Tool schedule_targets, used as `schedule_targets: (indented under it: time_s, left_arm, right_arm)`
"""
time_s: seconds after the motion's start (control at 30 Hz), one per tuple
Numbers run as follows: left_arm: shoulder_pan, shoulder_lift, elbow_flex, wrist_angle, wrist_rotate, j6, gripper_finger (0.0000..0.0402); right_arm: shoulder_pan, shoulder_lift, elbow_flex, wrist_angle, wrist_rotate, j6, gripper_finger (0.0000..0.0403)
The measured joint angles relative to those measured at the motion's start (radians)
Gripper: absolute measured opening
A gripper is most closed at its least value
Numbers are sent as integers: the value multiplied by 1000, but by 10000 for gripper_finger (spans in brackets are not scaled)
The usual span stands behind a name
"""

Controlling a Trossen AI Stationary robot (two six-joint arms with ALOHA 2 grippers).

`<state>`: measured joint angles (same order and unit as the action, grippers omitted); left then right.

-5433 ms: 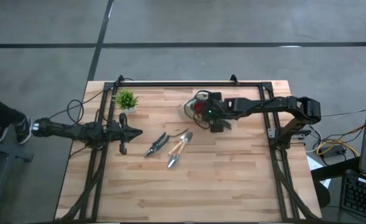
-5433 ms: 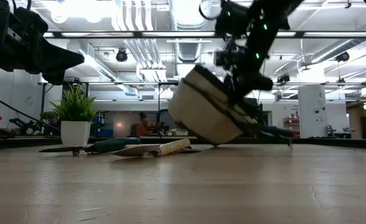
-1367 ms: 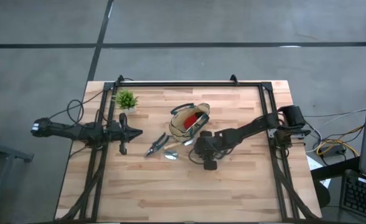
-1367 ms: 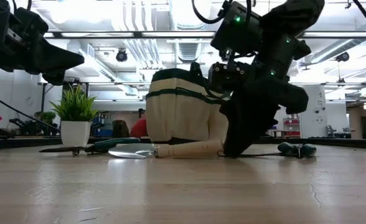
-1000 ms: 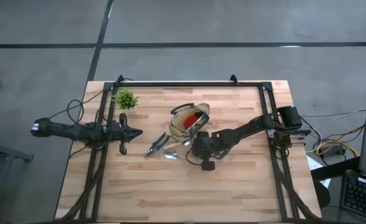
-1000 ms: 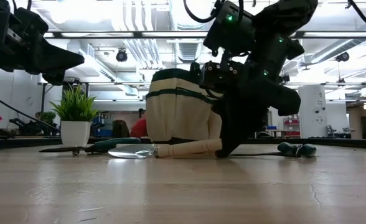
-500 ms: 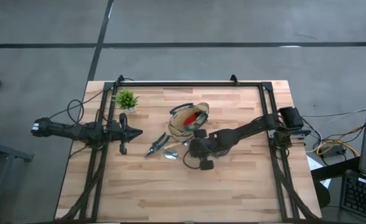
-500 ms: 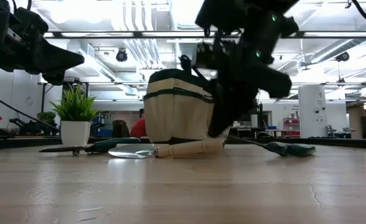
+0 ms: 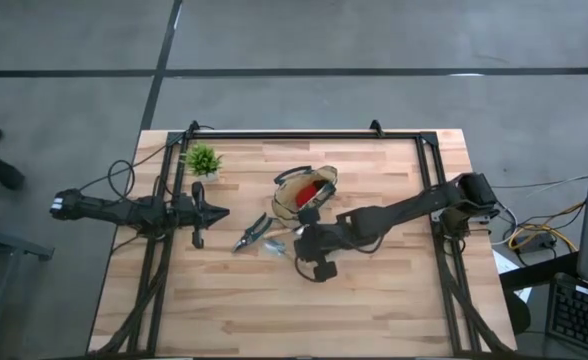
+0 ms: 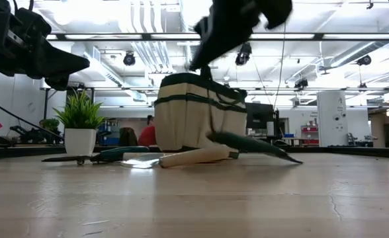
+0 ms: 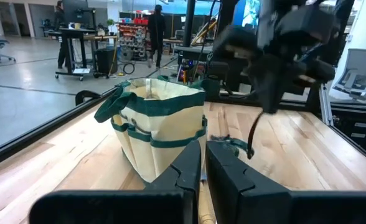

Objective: Pick & Place Garden tools in Gardening bag
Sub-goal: Put the right green scissors into the bag

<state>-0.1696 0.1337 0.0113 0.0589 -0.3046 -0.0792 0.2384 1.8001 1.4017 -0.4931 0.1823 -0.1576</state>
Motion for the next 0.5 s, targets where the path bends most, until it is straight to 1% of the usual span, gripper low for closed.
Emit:
schedule_targets:
  time_s: [0.07,0.27,0.5]
  left_arm:
    - [0,0,0,0,0,0,30]
    - [0,0,0,0,0,0,30]
    - [0,0,0,0,0,0,30]
  right_arm:
    - [0,-2,38,-34,27,-28,8]
    - [-5,-2,143,-54,54,-108,8]
    - [-9,-6,277,-96,57,-178,8]
